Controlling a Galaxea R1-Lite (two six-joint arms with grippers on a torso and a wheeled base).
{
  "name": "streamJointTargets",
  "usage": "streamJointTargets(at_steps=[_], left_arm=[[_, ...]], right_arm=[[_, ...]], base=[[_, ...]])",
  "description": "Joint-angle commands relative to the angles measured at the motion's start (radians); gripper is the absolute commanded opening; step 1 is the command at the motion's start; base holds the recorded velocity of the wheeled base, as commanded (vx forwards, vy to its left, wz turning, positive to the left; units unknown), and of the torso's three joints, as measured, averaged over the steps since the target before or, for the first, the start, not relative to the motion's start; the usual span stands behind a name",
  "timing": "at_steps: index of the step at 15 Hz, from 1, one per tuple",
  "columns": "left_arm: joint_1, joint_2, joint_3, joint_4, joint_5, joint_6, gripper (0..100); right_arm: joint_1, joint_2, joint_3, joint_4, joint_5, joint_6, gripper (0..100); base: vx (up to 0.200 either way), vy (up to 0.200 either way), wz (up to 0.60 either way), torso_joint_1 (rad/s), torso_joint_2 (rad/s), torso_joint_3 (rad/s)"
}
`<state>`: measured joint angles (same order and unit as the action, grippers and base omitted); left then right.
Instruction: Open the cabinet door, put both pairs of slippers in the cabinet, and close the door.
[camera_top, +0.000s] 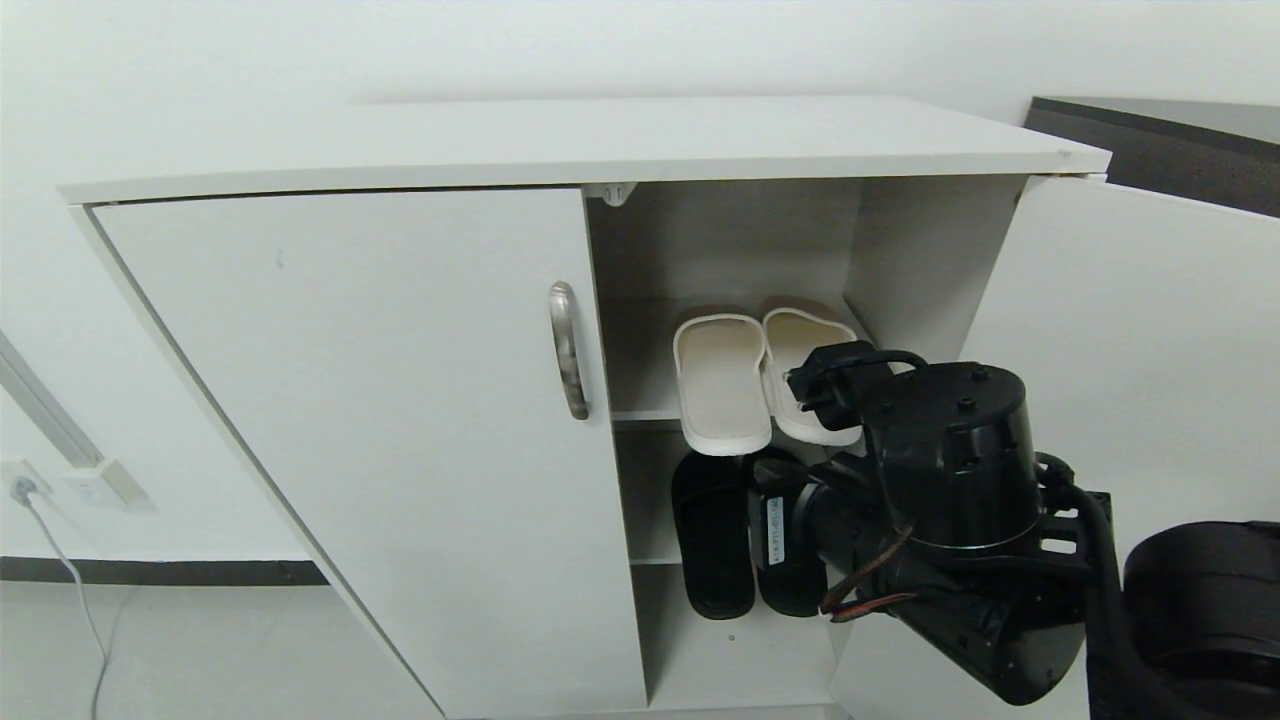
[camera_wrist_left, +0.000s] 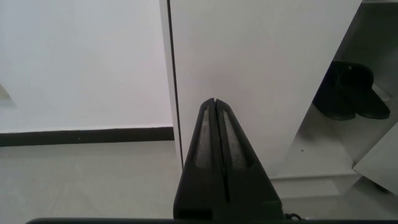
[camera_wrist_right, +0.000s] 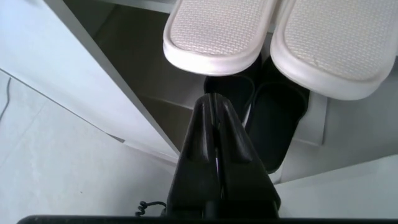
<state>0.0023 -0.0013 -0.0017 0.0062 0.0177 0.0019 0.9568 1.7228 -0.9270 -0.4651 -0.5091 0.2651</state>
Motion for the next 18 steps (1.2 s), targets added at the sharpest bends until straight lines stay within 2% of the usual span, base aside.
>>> streamJointTargets(at_steps=[1,2,14,16,18], left_arm=[[0.001,0.001,0.000,0.000,0.001,0.000,0],[0.001,0.001,0.000,0.000,0.001,0.000,0],[0.001,0.001,0.000,0.000,0.001,0.001,0],[0.001,0.001,0.000,0.000,0.001,0.001,0],[0.001,0.001,0.000,0.000,0.001,0.001,0]], right_arm=[[0.000,0.006,0.000,0.000,0.000,0.000,0],[0.002,0.006,0.002,0.000,0.000,0.000,0],[0.005,0.014,0.016,-0.015,0.000,0.002,0],[0.005,0.012,0.051,-0.053,0.009,-0.003,0],[-0.001,0.018,0.089,-0.132,0.009,-0.063,0]], base=[[0.000,0.000,0.00,0.000,0.00,0.000],[0.000,0.000,0.00,0.000,0.00,0.000],[-0.200,0.000,0.00,0.003,0.00,0.004],[-0.200,0.000,0.00,0.005,0.00,0.005],[-0.200,0.000,0.00,0.005,0.00,0.000]])
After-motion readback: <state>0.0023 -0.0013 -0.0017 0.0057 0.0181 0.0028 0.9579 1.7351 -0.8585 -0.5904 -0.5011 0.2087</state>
